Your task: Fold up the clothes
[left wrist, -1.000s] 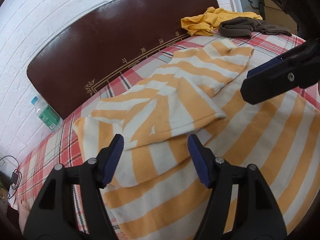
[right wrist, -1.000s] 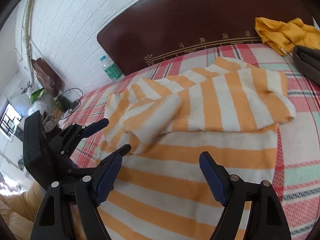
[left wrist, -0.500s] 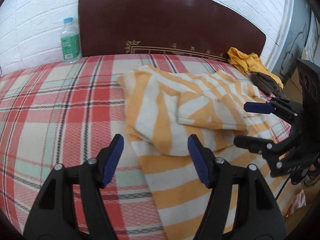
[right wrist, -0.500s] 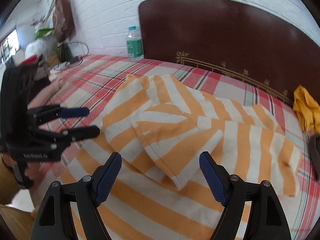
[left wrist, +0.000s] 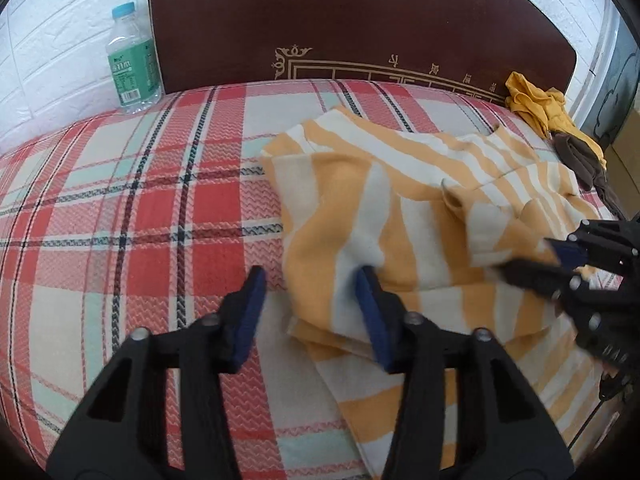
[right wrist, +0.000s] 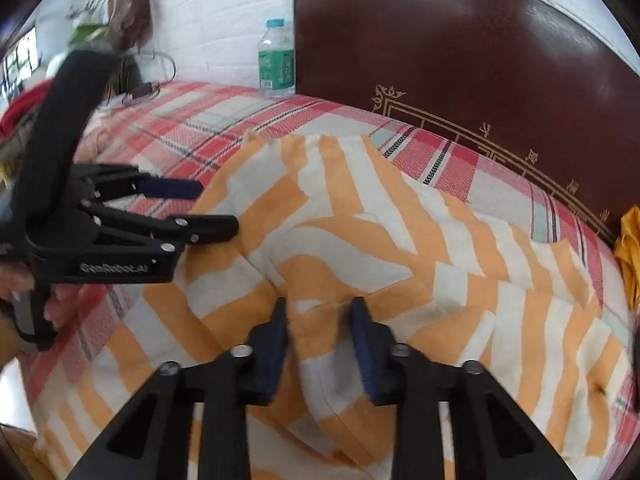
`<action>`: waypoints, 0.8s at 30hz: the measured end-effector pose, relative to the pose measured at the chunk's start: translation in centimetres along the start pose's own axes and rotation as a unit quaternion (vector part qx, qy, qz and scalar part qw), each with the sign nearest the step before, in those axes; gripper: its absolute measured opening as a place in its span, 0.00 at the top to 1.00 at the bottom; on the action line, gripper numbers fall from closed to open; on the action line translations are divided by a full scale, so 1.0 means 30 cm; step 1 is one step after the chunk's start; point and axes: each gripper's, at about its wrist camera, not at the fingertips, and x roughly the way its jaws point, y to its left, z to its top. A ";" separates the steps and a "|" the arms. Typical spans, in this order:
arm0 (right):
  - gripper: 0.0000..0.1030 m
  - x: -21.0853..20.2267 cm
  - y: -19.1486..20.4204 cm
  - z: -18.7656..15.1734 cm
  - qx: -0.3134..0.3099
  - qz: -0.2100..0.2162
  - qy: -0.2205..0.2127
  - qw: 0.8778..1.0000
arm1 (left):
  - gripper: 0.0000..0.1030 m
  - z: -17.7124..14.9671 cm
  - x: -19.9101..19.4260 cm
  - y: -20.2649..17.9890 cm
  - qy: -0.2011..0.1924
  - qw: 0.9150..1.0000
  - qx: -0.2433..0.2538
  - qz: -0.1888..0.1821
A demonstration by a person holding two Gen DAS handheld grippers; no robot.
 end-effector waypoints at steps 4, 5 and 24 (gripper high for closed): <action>0.88 -0.171 -0.166 -0.028 0.118 0.036 -0.075 0.989 | 0.79 0.006 -0.037 0.019 -0.017 1.000 -0.008 0.015; 0.88 -0.204 -0.208 -0.054 0.142 0.038 -0.086 0.985 | 0.81 0.009 -0.043 0.029 -0.019 1.000 -0.014 0.015; 0.75 -0.206 -0.457 -0.348 0.289 0.023 -0.050 0.956 | 0.46 0.020 -0.023 -0.003 -0.007 1.000 -0.013 0.004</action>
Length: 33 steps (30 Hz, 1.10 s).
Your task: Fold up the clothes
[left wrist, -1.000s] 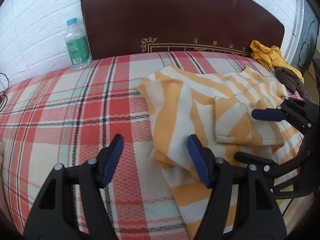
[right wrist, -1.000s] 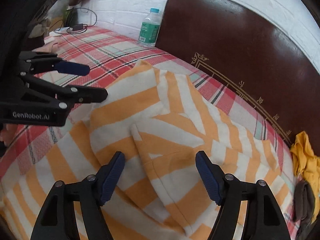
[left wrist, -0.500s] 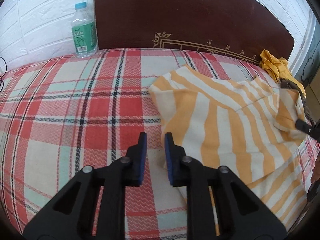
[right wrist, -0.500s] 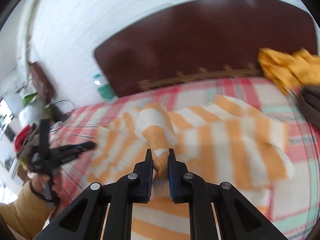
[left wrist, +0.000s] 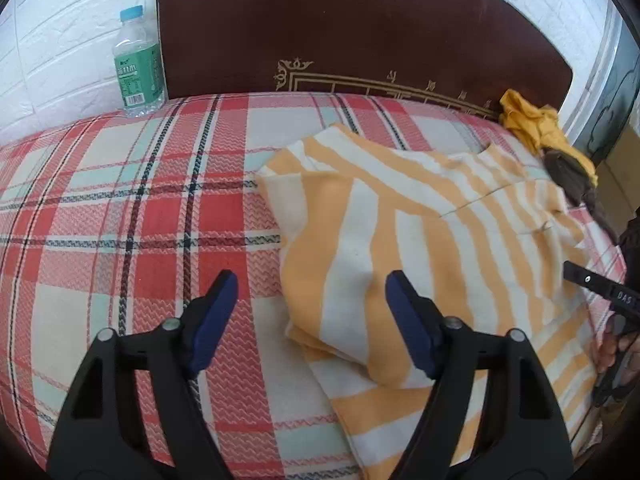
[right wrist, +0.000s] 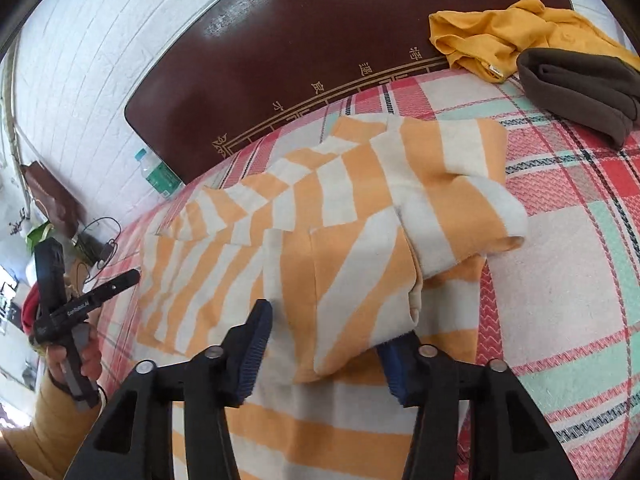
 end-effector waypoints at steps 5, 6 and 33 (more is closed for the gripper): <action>0.90 -0.064 0.004 0.044 0.010 0.024 -0.054 0.998 | 0.90 0.026 0.020 -0.001 -0.003 1.000 -0.014 0.021; 0.90 -0.087 0.008 0.063 0.009 0.030 -0.071 0.997 | 0.92 0.035 0.011 0.007 -0.010 0.999 -0.024 0.022; 0.49 -0.114 -0.027 0.017 -0.009 -0.022 -0.003 1.000 | 0.41 -0.031 -0.048 0.121 -0.003 0.995 -0.091 0.030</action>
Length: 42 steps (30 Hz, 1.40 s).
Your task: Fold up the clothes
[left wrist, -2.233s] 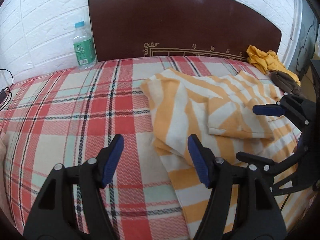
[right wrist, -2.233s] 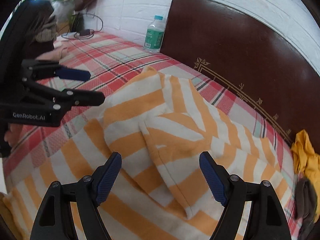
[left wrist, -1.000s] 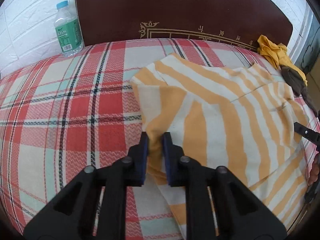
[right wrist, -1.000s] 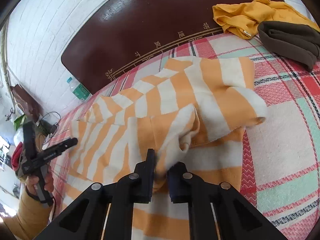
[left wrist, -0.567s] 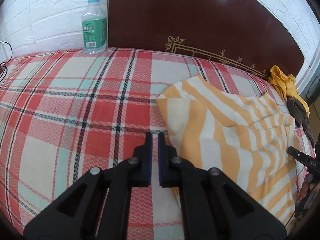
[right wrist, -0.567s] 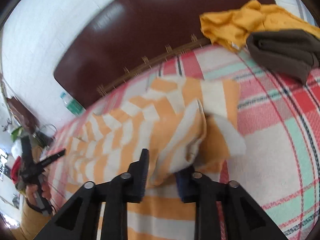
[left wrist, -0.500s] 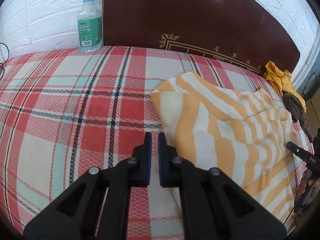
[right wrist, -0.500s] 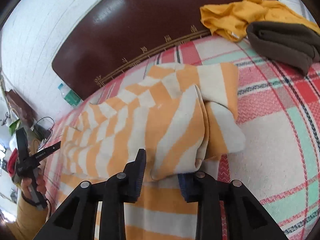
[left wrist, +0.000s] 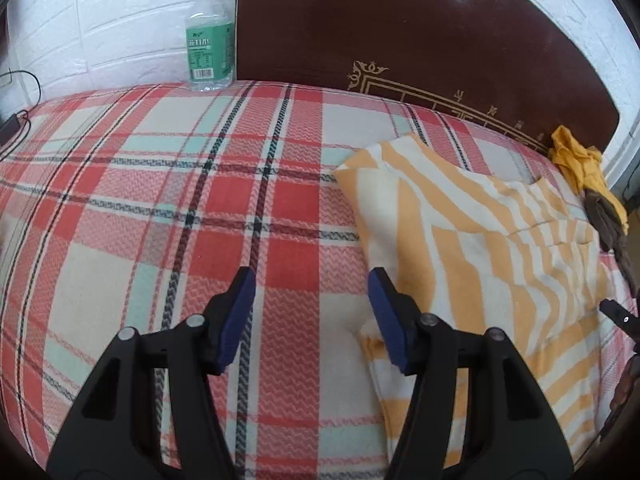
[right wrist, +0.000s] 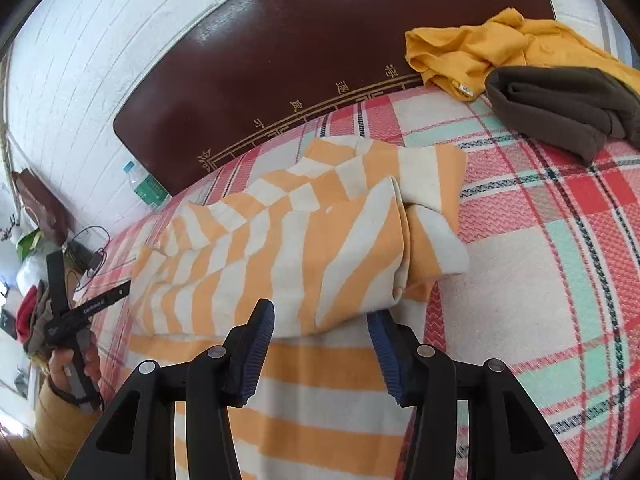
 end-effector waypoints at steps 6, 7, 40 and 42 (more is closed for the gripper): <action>0.45 -0.166 -0.033 -0.132 -0.025 0.044 0.033 0.998 | 0.41 -0.189 -0.141 -0.014 0.040 0.996 0.043 -0.073; 0.45 -0.188 -0.038 -0.163 -0.028 0.042 0.040 0.998 | 0.40 -0.233 -0.163 -0.024 0.049 0.993 0.051 -0.091; 0.48 -0.399 0.041 -0.590 -0.140 0.028 0.102 0.985 | 0.50 -0.688 -0.400 -0.136 0.143 0.973 0.070 -0.170; 0.56 -0.393 0.039 -0.594 -0.142 0.024 0.102 0.984 | 0.50 -0.692 -0.397 -0.127 0.155 0.969 0.061 -0.181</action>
